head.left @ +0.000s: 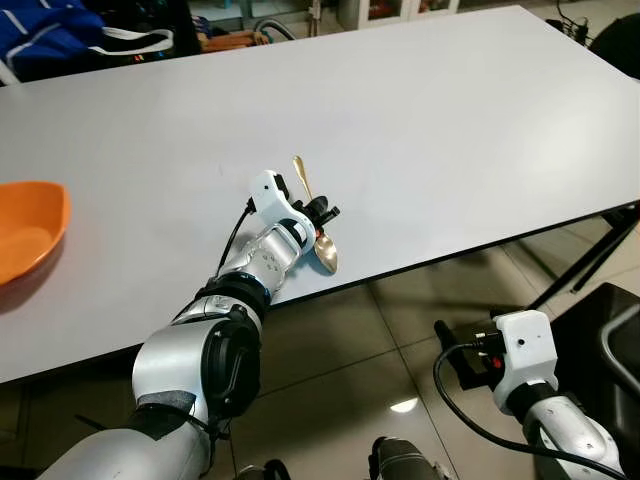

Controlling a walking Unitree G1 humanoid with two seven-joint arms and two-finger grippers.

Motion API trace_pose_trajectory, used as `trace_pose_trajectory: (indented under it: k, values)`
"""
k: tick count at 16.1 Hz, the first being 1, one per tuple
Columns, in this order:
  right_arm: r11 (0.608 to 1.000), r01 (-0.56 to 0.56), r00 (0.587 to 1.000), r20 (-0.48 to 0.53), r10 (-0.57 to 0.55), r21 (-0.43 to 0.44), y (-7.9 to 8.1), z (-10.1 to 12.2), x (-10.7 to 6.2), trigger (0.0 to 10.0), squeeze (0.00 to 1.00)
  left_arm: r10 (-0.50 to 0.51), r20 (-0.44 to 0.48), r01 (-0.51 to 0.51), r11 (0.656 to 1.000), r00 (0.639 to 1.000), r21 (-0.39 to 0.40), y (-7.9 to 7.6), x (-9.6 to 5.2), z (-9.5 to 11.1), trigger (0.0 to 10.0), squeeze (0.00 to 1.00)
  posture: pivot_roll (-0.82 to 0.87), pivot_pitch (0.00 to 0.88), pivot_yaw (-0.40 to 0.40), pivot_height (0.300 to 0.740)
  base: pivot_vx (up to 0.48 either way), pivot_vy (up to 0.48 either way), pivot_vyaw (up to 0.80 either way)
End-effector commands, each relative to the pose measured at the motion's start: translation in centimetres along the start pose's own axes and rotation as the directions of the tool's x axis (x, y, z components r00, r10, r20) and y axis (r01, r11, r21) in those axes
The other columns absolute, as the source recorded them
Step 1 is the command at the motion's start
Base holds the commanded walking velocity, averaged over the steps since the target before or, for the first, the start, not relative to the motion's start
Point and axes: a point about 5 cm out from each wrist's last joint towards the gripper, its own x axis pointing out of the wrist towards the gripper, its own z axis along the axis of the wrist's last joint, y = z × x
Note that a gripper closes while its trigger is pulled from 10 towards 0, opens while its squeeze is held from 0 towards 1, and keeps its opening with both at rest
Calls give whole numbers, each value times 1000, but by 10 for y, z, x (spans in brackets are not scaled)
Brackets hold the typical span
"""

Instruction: Setting the table

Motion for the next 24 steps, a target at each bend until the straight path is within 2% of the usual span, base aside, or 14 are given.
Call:
trace_pose_trajectory:
  k: [1, 2, 7, 12, 15, 22, 23, 24]
  values:
    - [1000, 2, 1000, -9, -2, 4, -1, 0, -3, 10000, 0, 77, -54, -76, 997, 996, 12, 15, -4, -16, 0, 0, -488, 168, 67, 740, 0, 0, 0]
    - [1000, -1, 1000, -15, 1, 2, -2, 0, -4, 10000, 0, 107, -34, -107, 994, 994, 11, 21, -5, -13, 10000, 0, -484, 167, 65, 740, 0, 0, 0]
    - [1000, -8, 1000, -26, 8, 0, -3, -1, -3, 10000, 0, 162, 9, -162, 987, 987, -3, 29, -7, -6, 10000, 0, -467, 161, 61, 740, 0, 0, 0]
    - [1000, -11, 999, -30, 11, 1, -3, -1, 1, 10000, 0, 205, 8, -205, 978, 979, -35, 40, -11, -6, 10000, 0, -441, 151, 51, 740, 0, 0, 0]
    - [1000, -22, 999, -30, 22, 0, -2, -1, 4, 10000, 0, 245, 3, -245, 969, 969, -23, 52, -16, -8, 10000, 0, -427, 146, 45, 740, 0, 0, 0]
    - [1000, -24, 999, -24, 24, -1, -2, 1, 9, 10000, 0, 279, -17, -278, 960, 960, 31, 64, -21, -7, 10000, 0, -410, 143, 38, 740, 0, 0, 0]
    - [1000, -26, 999, -23, 26, -3, -3, 2, 10, 10000, 0, 287, -27, -286, 957, 957, 40, 66, -22, -8, 10000, 165, -409, 143, 38, 740, 0, 0, 0]
    - [1000, -26, 999, -22, 26, -3, -3, 2, 10, 10000, 0, 291, -28, -290, 956, 956, 42, 67, -22, -8, 10000, 565, -409, 143, 38, 740, 0, 0, 0]
